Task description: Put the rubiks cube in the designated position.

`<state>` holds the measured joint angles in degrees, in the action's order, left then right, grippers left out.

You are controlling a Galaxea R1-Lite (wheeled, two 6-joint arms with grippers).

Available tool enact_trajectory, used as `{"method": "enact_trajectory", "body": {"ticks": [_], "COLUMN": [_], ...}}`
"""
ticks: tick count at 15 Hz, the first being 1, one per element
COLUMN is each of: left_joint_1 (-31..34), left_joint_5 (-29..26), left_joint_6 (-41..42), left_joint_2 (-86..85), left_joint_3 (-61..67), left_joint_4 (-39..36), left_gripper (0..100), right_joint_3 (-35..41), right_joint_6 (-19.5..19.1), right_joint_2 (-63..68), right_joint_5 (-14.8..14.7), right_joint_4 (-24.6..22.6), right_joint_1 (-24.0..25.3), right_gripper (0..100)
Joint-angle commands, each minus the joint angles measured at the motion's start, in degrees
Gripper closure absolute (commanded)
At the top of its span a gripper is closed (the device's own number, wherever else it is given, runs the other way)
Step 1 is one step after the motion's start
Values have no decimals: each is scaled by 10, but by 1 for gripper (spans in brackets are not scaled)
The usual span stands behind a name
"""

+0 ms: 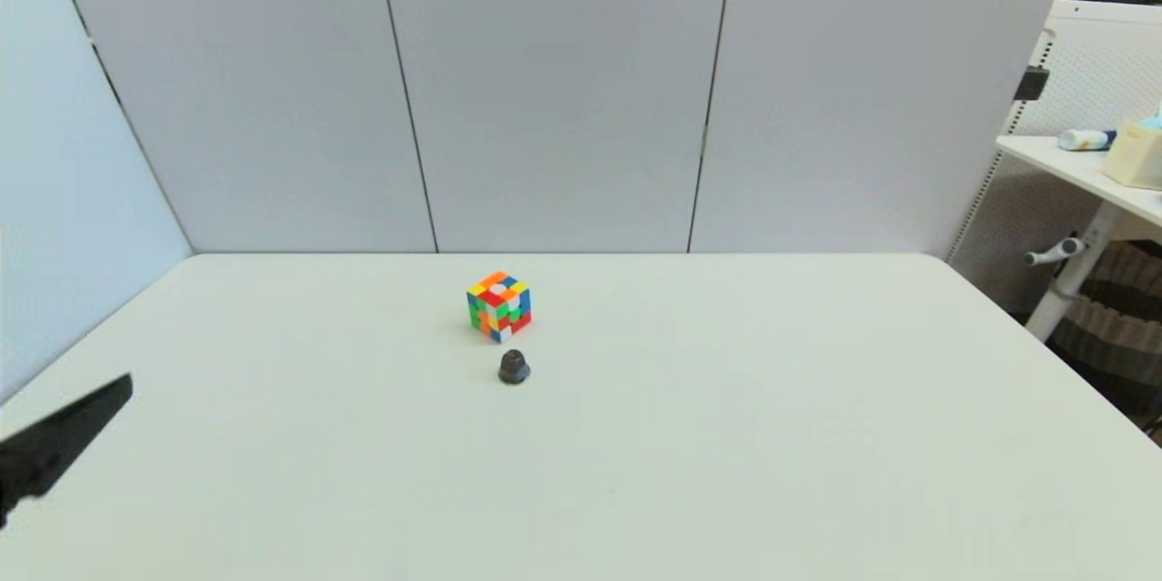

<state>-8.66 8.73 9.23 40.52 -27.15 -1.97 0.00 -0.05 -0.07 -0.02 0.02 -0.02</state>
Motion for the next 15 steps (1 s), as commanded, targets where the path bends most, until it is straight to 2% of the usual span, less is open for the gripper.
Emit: {"method": "enact_trajectory", "body": {"ticks": [1,4,7,9,13,15], "left_joint_1": [68,94,92,91,90,90], "left_joint_5": [-6,-93,-100,-107,-106,-105], "left_joint_6": [11,11,11,10,-4,-36], "left_joint_2": [-224,-267,-340,-381,-405,-405], "left_joint_3": [175,215,271,271,271,271], "left_joint_4": [-29,-27,-22,21,20,23], "left_gripper": [0,0,0,0,0,0], "right_joint_3": [0,0,0,0,0,0], "right_joint_6": [0,0,0,0,0,0], "right_joint_2": [1,1,1,1,1,1], "right_joint_5": [0,0,0,0,1,0], "right_joint_4": [0,0,0,0,0,0], "right_joint_1": [0,-1,-1,0,0,-1], "right_gripper": [0,0,0,0,0,0]}}
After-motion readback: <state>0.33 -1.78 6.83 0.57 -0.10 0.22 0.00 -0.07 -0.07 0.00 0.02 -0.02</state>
